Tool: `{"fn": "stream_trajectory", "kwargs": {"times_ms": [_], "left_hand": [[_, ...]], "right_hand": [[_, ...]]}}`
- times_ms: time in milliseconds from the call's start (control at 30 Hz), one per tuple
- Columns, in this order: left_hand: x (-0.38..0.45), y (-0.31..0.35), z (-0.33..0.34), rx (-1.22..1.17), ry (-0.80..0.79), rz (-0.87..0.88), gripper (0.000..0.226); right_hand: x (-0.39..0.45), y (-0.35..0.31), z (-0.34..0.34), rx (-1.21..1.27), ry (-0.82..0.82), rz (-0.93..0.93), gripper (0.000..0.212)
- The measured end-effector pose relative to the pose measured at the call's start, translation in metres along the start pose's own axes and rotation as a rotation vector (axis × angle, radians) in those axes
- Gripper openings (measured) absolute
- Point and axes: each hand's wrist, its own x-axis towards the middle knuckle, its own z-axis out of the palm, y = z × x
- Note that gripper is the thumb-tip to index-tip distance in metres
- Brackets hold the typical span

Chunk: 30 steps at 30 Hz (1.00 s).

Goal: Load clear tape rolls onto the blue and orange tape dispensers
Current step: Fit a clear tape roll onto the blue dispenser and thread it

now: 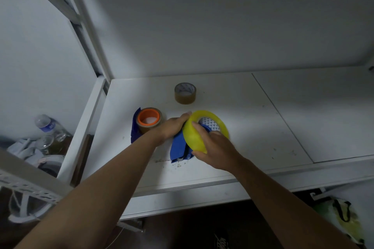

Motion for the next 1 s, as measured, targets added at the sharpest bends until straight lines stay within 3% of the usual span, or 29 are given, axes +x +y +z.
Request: {"fn": "stream_trajectory", "kwargs": {"times_ms": [67,267,433,667,800,1000], "left_hand": [[0.003,0.001,0.003,0.008,0.022,-0.015,0.093],[0.012,-0.003,0.015,0.104,0.213,0.018,0.074],[0.013,-0.007,-0.009,0.076,0.397,-0.008,0.070],[0.020,-0.003,-0.005,0.151,0.333,0.020,0.072],[0.017,-0.012,0.001,0.155,0.375,0.003,0.053],[0.014,-0.013,0.013,0.323,0.469,0.081,0.052]], "right_hand": [[0.000,-0.001,0.001,-0.031,0.021,-0.056,0.088],[0.000,0.000,0.005,-0.076,0.068,-0.054,0.086],[-0.002,0.011,0.003,-0.075,0.024,0.130,0.086],[0.003,0.010,-0.001,-0.134,-0.047,0.150,0.087],[0.002,0.019,-0.002,-0.163,-0.062,0.197,0.087],[0.002,0.038,0.002,-0.246,-0.052,0.215,0.085]]}}
